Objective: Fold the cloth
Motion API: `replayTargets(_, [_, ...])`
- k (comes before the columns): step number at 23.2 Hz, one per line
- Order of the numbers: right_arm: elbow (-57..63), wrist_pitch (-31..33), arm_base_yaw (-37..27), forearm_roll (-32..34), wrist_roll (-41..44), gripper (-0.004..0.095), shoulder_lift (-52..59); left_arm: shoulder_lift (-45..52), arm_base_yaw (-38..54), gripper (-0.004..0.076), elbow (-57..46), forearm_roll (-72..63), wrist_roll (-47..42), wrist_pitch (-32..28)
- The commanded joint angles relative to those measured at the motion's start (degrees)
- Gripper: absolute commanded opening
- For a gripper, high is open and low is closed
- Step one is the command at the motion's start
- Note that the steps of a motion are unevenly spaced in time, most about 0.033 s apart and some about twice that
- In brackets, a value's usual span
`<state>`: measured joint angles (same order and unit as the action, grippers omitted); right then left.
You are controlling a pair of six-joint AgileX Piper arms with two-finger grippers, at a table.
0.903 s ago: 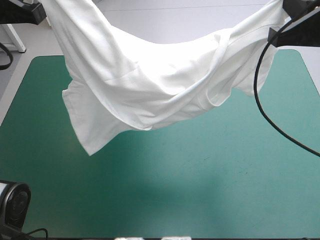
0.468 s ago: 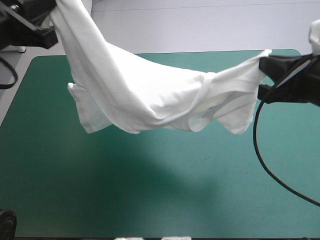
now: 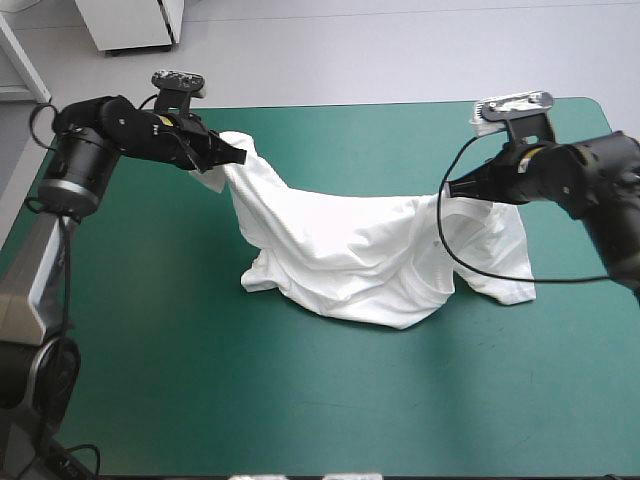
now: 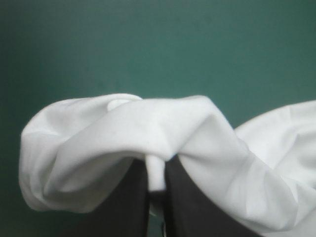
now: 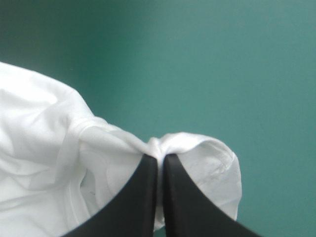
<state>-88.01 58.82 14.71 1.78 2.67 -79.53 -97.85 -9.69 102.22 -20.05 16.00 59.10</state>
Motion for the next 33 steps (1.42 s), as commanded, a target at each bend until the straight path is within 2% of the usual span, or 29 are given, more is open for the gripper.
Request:
replayTargets(1, [-1.1, -9.6, -0.7, 4.1, 0.4, -0.0017, -6.4, -3.7, -0.1, -0.0009, 2.8, -0.3, 0.2, -9.7])
replayTargets(4, [-1.2, -13.8, -2.3, 3.7, 2.4, -0.0017, -12.9, -8.8, -0.1, -0.0009, 6.4, 0.7, 0.2, -12.4])
replayTargets(12, [-1.2, -21.4, -7.3, -1.2, 3.4, -0.0017, -22.5, -21.3, -0.1, -0.0009, 18.1, 1.6, 0.2, -13.2])
replayTargets(16, [-1.4, -22.8, -11.0, -8.3, 3.4, -0.0017, -25.5, -26.9, -0.1, -0.0009, 22.1, 2.4, -1.5, -13.7])
replayTargets(19, [-2.3, -22.2, -12.3, -9.6, 2.3, -0.0013, -27.1, -29.5, -0.1, -0.0008, 22.3, 2.8, -1.7, -15.1])
replayTargets(21, [-3.3, -20.6, -12.4, -11.3, -1.9, 0.0059, -27.5, -30.2, -0.1, 0.0016, 22.3, 2.8, -1.6, -15.6])
replayTargets(22, [-4.4, -18.8, -12.5, -12.3, -3.5, 0.018, -27.5, -30.2, -0.1, 0.0106, 22.3, 2.5, -1.6, -16.0])
replayTargets(23, [-4.8, -17.8, -12.5, -12.5, -3.9, 0.0254, -27.5, -30.1, -0.1, 0.0158, 22.5, 2.3, -1.6, -16.0])
replayTargets(24, [-6.3, -15.5, -12.5, -12.5, -4.0, 0.0399, -27.5, -29.9, -0.1, 0.0317, 23.5, 1.1, -1.6, -14.4])
replayTargets(25, [-7.7, -13.5, -12.5, -12.5, -4.0, 0.047, -27.5, -29.6, -0.1, 0.045, 24.6, -0.2, -1.8, -13.2])
replayTargets(26, [-9.5, -11.2, -12.5, -12.4, -4.3, 0.0506, -27.5, -29.3, -0.1, 0.0538, 26.2, -0.6, -1.7, -11.3])
replayTargets(27, [-11.1, -9.0, -12.5, -12.0, -4.4, 0.0503, -27.4, -29.0, -0.1, 0.0581, 28.2, 0.0, -1.7, -9.2])
replayTargets(29, [-15.3, -3.1, -12.5, -10.0, -4.4, 0.0489, -27.3, -28.4, -0.1, 0.0557, 32.7, 1.5, -1.9, -3.5])
replayTargets(33, [-17.8, 0.2, -12.6, -10.4, -4.4, 0.0486, -25.1, -27.4, -0.1, 0.0507, 39.3, 7.1, -2.7, 4.7])
